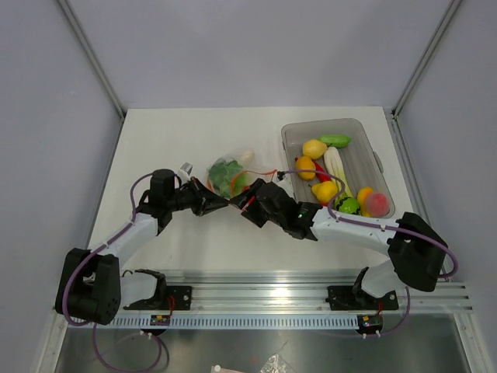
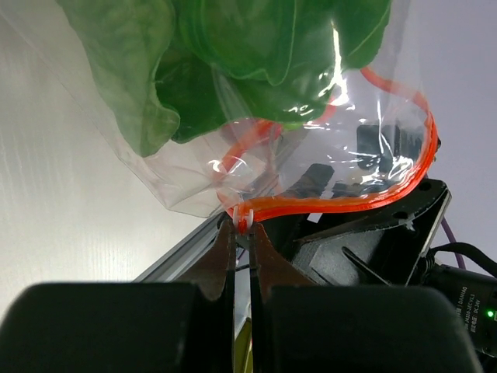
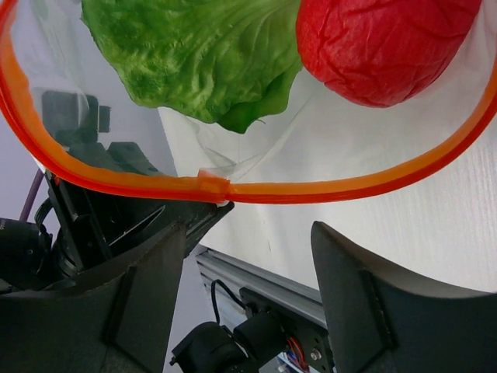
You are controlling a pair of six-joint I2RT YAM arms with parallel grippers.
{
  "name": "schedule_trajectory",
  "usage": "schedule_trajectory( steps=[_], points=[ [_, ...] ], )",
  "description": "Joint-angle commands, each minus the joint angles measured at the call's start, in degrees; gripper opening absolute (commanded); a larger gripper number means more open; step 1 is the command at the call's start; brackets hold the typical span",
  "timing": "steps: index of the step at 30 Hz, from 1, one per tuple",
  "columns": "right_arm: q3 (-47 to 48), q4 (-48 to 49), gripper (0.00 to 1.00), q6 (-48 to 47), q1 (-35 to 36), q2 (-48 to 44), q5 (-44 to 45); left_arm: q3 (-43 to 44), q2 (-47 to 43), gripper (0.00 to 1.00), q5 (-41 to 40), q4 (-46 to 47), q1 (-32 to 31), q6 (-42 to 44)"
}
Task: Place the food in the zip-top bag and seal the zipper
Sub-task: Adjust the zipper food storage bag at the center of the board.
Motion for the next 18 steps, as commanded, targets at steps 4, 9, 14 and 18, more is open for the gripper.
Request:
schedule_trajectory(
  steps=[4,9,14,18],
  points=[
    [1.3,-4.8,0.67,-7.2,-0.5,-8.0,11.6,0.2,-2.0,0.00,0.4,0.2,0.2,1.5],
    [-0.2,-11.6,0.64,-16.5,-11.3,-18.8,9.7,0.6,-2.0,0.00,0.4,-0.1,0.2,1.4],
    [9.6,-25.7,0.60,-40.7,-18.8,-13.4,2.6,1.2,-1.9,0.00,0.3,0.0,0.3,1.1],
    [16.4,-30.3,0.67,-48.8,-18.8,-6.0,-4.5,2.0,-2.2,0.00,0.1,-0.3,0.3,0.9]
  ],
)
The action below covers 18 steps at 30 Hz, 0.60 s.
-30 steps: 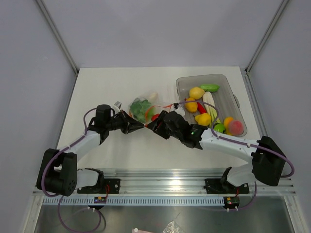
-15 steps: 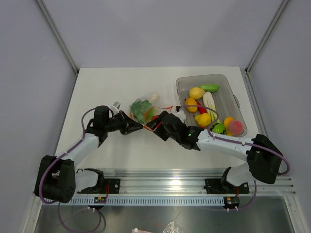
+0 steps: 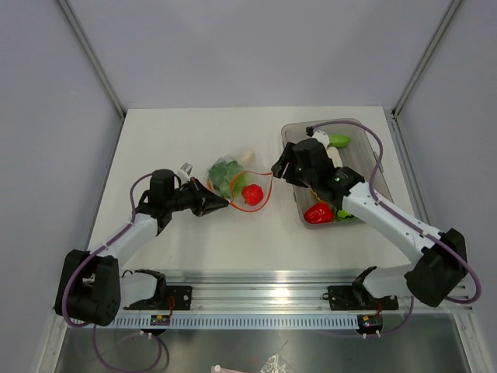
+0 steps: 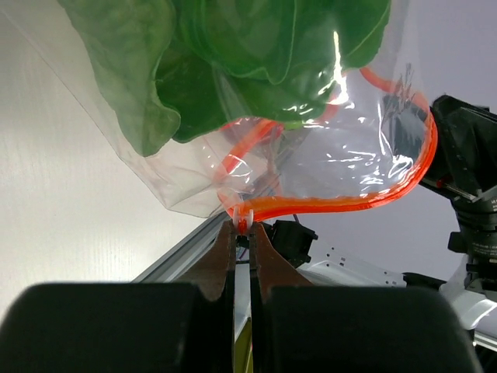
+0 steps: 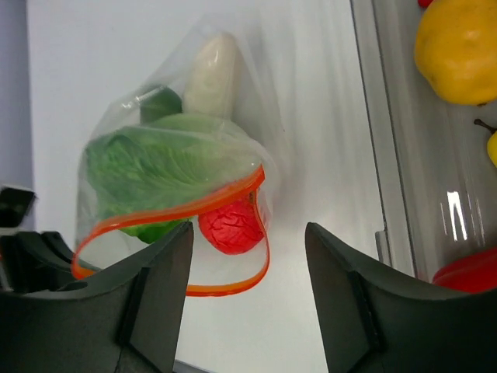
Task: Place the food in the zip-top bag and seal the zipper
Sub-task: Adjust the zipper food storage bag at the center of the board.
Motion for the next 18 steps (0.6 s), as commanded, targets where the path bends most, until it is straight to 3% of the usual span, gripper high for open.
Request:
schedule_trajectory(
  steps=[1,6,10,13,14,15,16,18],
  points=[
    [2.9,-5.7,0.67,-12.6,0.2,4.5,-8.1,2.2,-1.6,0.00,0.0,0.5,0.3,0.3],
    [2.5,-1.3,0.64,-14.1,0.3,6.4,-11.6,3.7,-1.8,0.00,-0.3,-0.7,0.2,0.3],
    [6.5,0.0,0.62,-15.6,0.3,13.7,-12.5,5.3,-1.9,0.00,-0.5,-1.7,0.3,0.5],
    [12.9,-0.7,0.39,-16.5,0.1,19.7,-11.4,6.3,-1.1,0.00,-0.7,-2.2,0.7,0.5],
    [16.3,-0.6,0.15,-16.7,-0.2,21.0,-10.8,7.5,-0.5,0.00,-0.5,-2.1,1.0,0.6],
    [18.4,-0.5,0.07,-16.8,-1.2,22.2,-10.6,8.5,0.2,0.00,0.1,-2.2,1.3,0.9],
    [20.6,-0.4,0.01,-16.8,-2.0,24.9,-10.5,9.8,2.2,0.00,0.7,-2.7,2.4,1.5],
    [28.3,-0.1,0.00,-16.9,-3.7,27.5,-11.7,16.2,4.9,0.00,2.6,-4.1,3.8,2.5]
  ],
)
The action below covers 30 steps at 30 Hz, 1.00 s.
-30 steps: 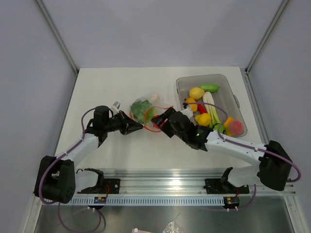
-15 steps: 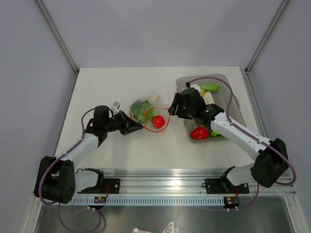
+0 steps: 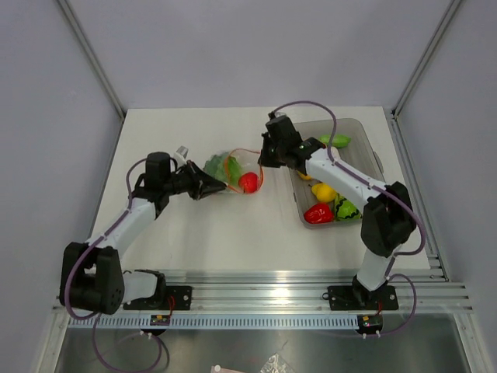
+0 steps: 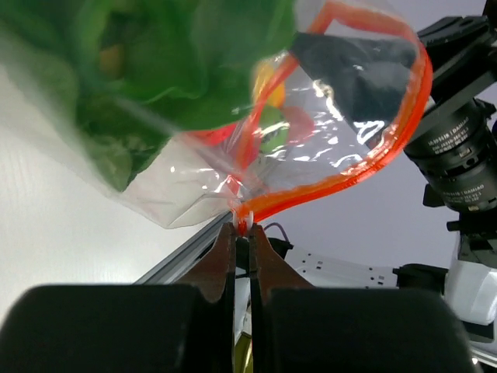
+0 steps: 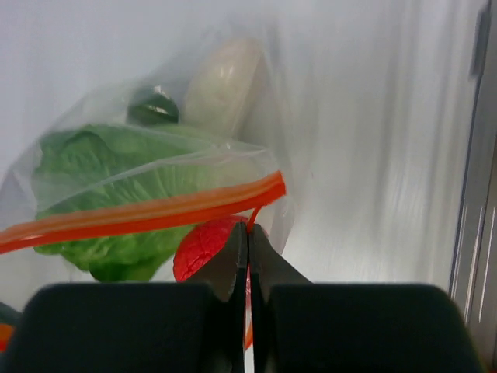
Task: Place the food in the zip-top bag and seal the zipper
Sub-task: Adjust the zipper food storage bag at the center of the board.
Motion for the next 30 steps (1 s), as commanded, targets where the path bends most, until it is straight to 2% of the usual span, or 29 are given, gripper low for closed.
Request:
schedule_trajectory(
  steps=[1,2,5,6,9,12,15,16,20,23,27,29,30],
  points=[
    [12.5,3.1,0.00,-1.7,-4.7,5.2,-1.3,11.1,4.7,0.00,3.7,-1.0,4.0,3.5],
    [18.5,3.5,0.00,-1.5,-5.5,6.9,-3.2,19.1,8.0,0.00,4.4,-3.0,5.2,4.3],
    [30.1,3.2,0.00,-1.6,-7.6,12.7,-8.3,30.7,13.3,0.00,6.5,-7.9,8.7,6.1],
    [32.4,2.7,0.00,-2.0,-7.7,13.7,-9.0,37.7,13.8,0.00,7.4,-8.6,9.2,6.4],
    [35.2,4.4,0.00,-0.9,-7.7,15.0,-10.1,44.1,13.5,0.00,7.3,-12.9,9.5,8.5],
    [30.8,7.0,0.00,0.5,-7.7,14.3,-8.0,40.8,10.9,0.00,7.8,-11.9,9.5,8.9],
    [23.9,9.9,0.00,2.8,-8.3,14.9,-6.5,31.2,9.0,0.00,8.1,-11.7,9.7,12.1],
    [22.2,10.7,0.00,3.5,-8.5,15.0,-7.1,24.7,8.9,0.00,8.3,-10.8,9.7,12.7],
    [16.6,13.3,0.00,6.0,-9.3,16.2,-8.1,11.4,10.9,0.00,10.9,-2.4,9.4,10.0],
    [16.4,12.6,0.00,6.3,-9.3,16.1,-8.6,9.6,10.9,0.00,11.1,-1.5,8.9,10.5],
    [16.6,11.3,0.00,6.0,-9.4,14.4,-7.7,11.4,8.9,0.00,9.6,-6.4,8.8,13.1],
    [17.1,10.2,0.07,6.1,-9.3,13.9,-7.1,11.4,8.5,0.00,9.2,-6.0,8.5,12.6],
    [17.1,9.3,0.15,6.2,-9.3,13.2,-7.2,11.4,8.5,0.00,8.8,-6.3,8.2,12.5]
  ],
)
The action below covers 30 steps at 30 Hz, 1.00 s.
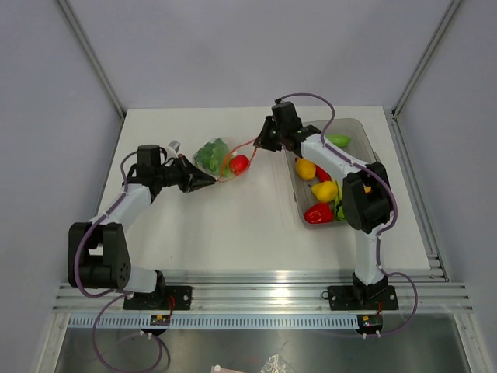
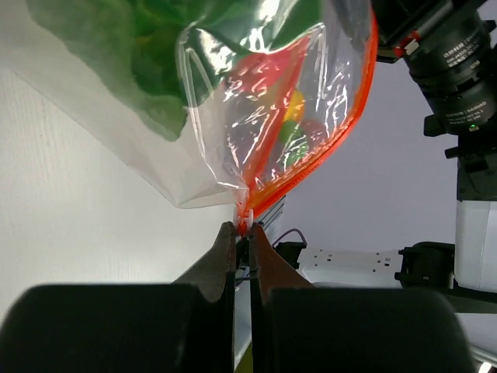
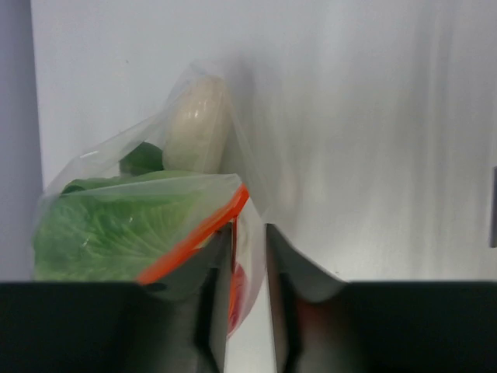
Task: Place the food in the zip-top bag and seal the zipper
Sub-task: Adjust the zipper food storage bag at the center of the board, then zip the zipper food storage bag at the center of the board.
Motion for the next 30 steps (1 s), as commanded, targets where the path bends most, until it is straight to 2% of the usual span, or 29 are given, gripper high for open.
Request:
schedule_trajectory(
  steps=[1,4,6,10,13,15,16,19,22,28,30],
  points=[
    [2.2,0.1,0.37,0.2,-0.9,-5.0,2.5,2.1,-2.8,0.00,1.8,1.5,-0.7,0.6],
    [-1.5,-1.0,0.60,0.9,-0.8,-9.2,1.7,0.9,-2.7,0.00,1.2,3.8,-1.4,-1.6],
    [-4.6,-1.1,0.64,2.0,-0.8,-14.3,1.7,0.5,-2.5,0.00,1.1,5.0,-1.5,-2.7],
    [-16.0,-0.9,0.63,4.6,1.1,-24.8,5.2,-1.5,-3.3,0.00,0.8,6.6,-1.5,-3.9],
    [-22.2,-1.1,0.61,7.9,6.9,-31.1,9.8,-3.7,-4.5,0.00,0.7,7.3,-1.6,-4.4],
    [-26.0,2.3,0.60,14.1,12.2,-33.8,11.2,-4.8,-5.2,0.00,0.3,7.3,-1.6,-4.1],
    [-29.2,6.0,0.60,18.6,13.6,-34.1,11.3,-5.4,-5.9,0.00,0.0,7.3,-1.6,-4.0],
    [-31.1,10.9,0.63,23.7,18.6,-31.8,10.4,-7.0,-7.6,0.00,-0.8,7.3,-1.6,-3.0],
    [-30.1,13.3,0.74,27.0,21.0,-27.6,8.6,-8.0,-9.6,0.00,-1.6,6.2,-1.6,-1.7],
    [-38.0,25.2,0.71,39.6,21.8,-26.4,8.5,-9.6,-12.6,0.00,-2.5,5.5,-1.6,-1.1],
    [-39.2,27.1,0.70,40.8,21.8,-26.1,8.4,-9.7,-13.1,0.00,-2.7,5.0,-1.6,-0.8]
  ],
)
